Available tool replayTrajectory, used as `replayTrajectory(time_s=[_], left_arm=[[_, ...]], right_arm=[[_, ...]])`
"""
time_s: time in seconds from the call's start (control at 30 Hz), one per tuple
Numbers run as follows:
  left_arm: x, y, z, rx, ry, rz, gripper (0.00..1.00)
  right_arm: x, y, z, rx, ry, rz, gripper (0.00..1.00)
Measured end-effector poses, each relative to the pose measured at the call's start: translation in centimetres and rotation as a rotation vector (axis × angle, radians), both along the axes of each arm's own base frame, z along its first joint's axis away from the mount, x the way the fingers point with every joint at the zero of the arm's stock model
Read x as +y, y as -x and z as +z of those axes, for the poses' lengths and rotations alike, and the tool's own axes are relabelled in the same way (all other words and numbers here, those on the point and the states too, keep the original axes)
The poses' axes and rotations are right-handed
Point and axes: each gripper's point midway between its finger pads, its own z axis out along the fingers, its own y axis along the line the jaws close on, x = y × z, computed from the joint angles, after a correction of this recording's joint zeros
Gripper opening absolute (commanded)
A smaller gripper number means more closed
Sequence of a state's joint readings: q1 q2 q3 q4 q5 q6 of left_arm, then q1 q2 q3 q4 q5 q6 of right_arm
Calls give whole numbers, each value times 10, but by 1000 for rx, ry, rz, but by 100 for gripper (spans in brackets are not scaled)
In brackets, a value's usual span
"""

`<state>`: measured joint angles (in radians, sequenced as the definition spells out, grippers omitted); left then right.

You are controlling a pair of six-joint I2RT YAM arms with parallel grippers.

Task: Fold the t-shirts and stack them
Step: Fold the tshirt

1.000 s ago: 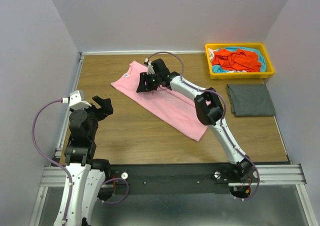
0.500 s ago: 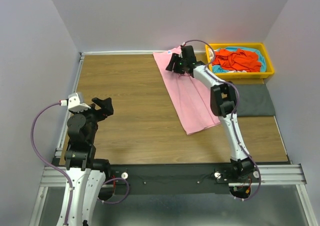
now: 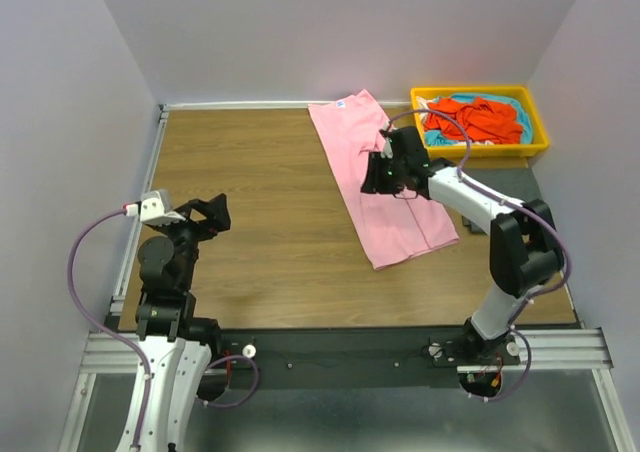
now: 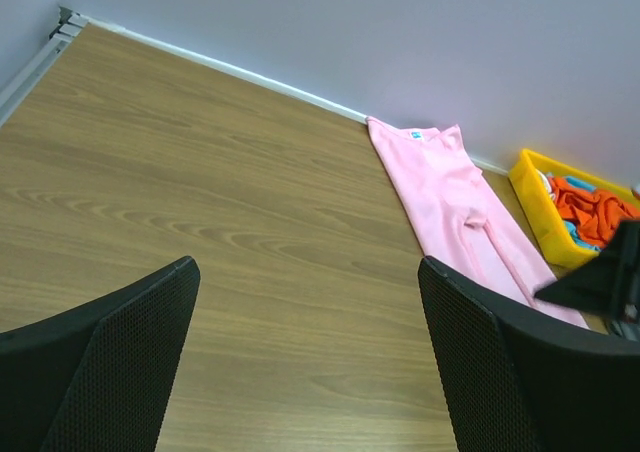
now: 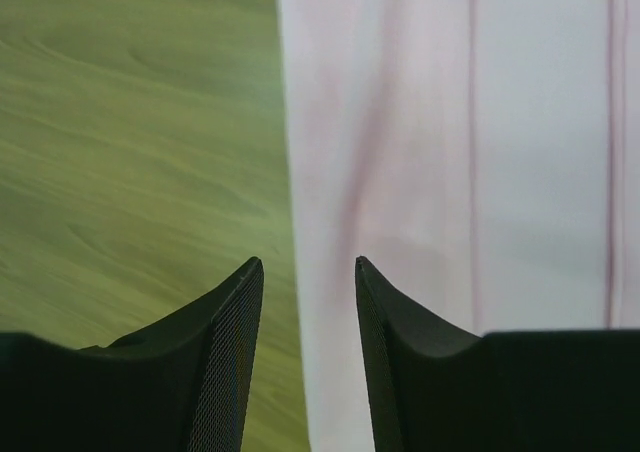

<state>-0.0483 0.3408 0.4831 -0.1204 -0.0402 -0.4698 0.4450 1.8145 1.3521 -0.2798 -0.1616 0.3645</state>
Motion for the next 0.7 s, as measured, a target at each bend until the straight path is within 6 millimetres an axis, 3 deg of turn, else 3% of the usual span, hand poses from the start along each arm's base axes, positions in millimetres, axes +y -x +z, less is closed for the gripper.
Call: replayTrajectory(time_s=[0.17, 0.23, 0.3, 0.57, 0.7], left_arm=[[-4, -5, -8, 6, -3, -16, 96], [-5, -5, -7, 0, -3, -21, 96], [-6, -5, -5, -9, -4, -25, 96], [-11, -6, -2, -23, -5, -44, 96], [-16, -6, -3, -18, -4, -61, 96]], right_arm=[[-47, 84, -57, 180, 108, -45, 45], [-59, 119, -81, 271, 149, -45, 45], [-62, 142, -94, 332, 173, -40, 45], [-31, 174, -100, 364, 177, 16, 45], [10, 184, -100, 368, 167, 74, 45]])
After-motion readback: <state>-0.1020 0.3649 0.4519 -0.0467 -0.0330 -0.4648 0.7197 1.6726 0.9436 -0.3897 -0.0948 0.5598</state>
